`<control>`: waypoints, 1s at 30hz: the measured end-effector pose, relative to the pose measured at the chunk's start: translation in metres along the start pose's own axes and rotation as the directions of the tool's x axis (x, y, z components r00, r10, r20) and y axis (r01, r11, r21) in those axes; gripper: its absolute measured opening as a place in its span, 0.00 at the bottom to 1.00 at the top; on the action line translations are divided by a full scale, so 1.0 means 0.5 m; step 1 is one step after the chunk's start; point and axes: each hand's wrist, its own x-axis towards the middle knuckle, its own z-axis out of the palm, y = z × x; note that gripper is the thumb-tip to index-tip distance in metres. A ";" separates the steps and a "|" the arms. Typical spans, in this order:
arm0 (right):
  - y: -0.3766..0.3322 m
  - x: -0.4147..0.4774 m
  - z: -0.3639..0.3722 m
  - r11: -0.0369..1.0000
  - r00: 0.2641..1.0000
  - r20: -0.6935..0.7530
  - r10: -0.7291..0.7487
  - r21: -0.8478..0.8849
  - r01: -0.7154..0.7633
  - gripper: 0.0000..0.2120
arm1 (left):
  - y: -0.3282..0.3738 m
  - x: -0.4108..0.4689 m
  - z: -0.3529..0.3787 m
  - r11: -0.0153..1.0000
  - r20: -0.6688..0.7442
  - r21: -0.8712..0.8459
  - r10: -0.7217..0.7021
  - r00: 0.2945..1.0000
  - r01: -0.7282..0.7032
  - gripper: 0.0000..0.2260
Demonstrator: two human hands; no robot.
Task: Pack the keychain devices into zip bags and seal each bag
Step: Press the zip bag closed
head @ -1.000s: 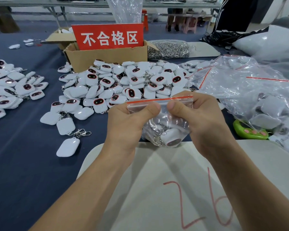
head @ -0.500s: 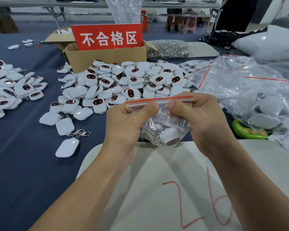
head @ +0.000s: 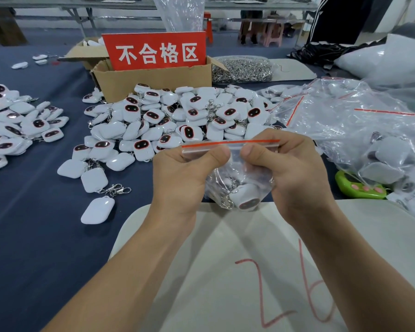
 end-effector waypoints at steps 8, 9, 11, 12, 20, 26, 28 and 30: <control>-0.003 -0.006 0.008 0.994 0.998 0.038 -0.051 -0.099 0.055 0.03 | -0.005 -0.008 0.010 0.995 0.010 0.076 0.061 0.998 -0.062 0.06; -0.001 -0.006 0.008 0.994 0.998 0.040 -0.056 -0.094 0.060 0.02 | -0.006 -0.009 0.011 0.994 0.018 0.083 0.064 0.998 -0.065 0.04; -0.001 -0.005 0.007 0.995 0.997 0.036 -0.063 -0.076 0.066 0.02 | -0.006 -0.009 0.009 0.994 0.034 0.087 0.064 0.997 -0.067 0.02; 0.000 -0.004 0.006 0.995 0.997 0.037 -0.067 -0.070 0.069 0.02 | -0.006 -0.008 0.008 0.993 0.034 0.092 0.067 0.997 -0.070 0.04; -0.001 0.003 -0.014 0.996 0.996 -0.012 0.091 0.026 -0.090 0.05 | 0.008 -0.002 0.006 0.993 -0.016 0.117 -0.004 1.000 0.005 0.11; 0.006 0.008 -0.012 0.993 0.992 -0.048 0.116 0.043 -0.114 0.05 | 0.011 0.002 0.005 0.995 -0.065 0.093 -0.038 0.997 0.044 0.16; 0.007 0.010 -0.016 0.995 0.994 -0.047 0.097 0.011 -0.096 0.05 | 0.011 0.001 0.005 0.993 -0.062 0.115 -0.019 0.998 0.026 0.15; 0.004 0.014 -0.026 0.996 0.995 -0.034 0.094 0.001 -0.094 0.10 | 0.012 0.004 0.000 0.991 -0.069 0.136 -0.005 0.998 0.014 0.14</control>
